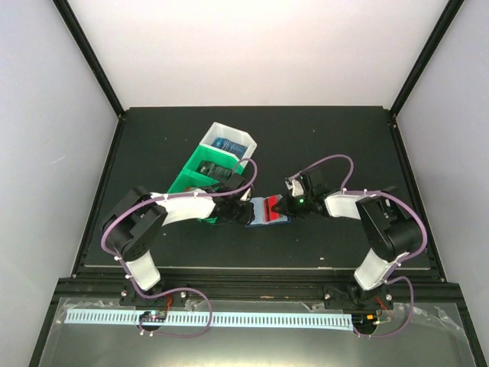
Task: Put the credit cards into the card holder
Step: Insert the credit card into the card holder.
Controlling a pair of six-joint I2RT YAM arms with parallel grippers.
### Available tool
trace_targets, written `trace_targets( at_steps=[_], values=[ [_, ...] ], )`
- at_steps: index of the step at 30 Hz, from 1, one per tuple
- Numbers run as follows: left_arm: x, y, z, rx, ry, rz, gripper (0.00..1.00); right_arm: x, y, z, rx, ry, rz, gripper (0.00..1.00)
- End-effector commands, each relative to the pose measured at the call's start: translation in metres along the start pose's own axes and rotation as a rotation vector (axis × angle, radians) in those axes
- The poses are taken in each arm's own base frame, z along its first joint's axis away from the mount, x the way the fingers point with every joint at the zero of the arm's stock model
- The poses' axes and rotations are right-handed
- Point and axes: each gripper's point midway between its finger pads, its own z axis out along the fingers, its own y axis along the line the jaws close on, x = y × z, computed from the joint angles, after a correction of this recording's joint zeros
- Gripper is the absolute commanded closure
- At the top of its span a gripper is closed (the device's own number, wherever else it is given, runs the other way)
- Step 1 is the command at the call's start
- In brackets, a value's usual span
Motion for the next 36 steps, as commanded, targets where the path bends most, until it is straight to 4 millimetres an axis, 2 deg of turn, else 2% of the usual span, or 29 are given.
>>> trace_targets(
  at_steps=[1, 6, 9, 15, 27, 36],
  values=[
    [-0.016, 0.003, 0.004, -0.044, -0.063, 0.050, 0.74, -0.018, -0.002, 0.010, -0.023, -0.060, -0.071, 0.99],
    [-0.007, 0.014, 0.018, -0.074, -0.026, 0.036, 0.80, -0.012, -0.007, 0.017, -0.062, -0.064, -0.063, 0.99],
    [-0.002, 0.025, 0.023, -0.110, -0.018, 0.020, 0.83, -0.016, -0.001, 0.021, -0.094, -0.049, -0.073, 0.99],
    [0.002, 0.040, 0.019, -0.187, -0.024, -0.008, 0.86, -0.016, 0.010, 0.020, -0.159, -0.051, -0.072, 0.99],
    [0.002, 0.034, 0.006, -0.214, -0.027, -0.018, 0.86, -0.007, 0.018, 0.020, -0.241, -0.028, -0.053, 0.99],
    [-0.002, 0.028, -0.003, -0.203, -0.045, -0.011, 0.85, -0.002, 0.010, 0.024, -0.218, 0.001, 0.034, 0.99]
  ],
)
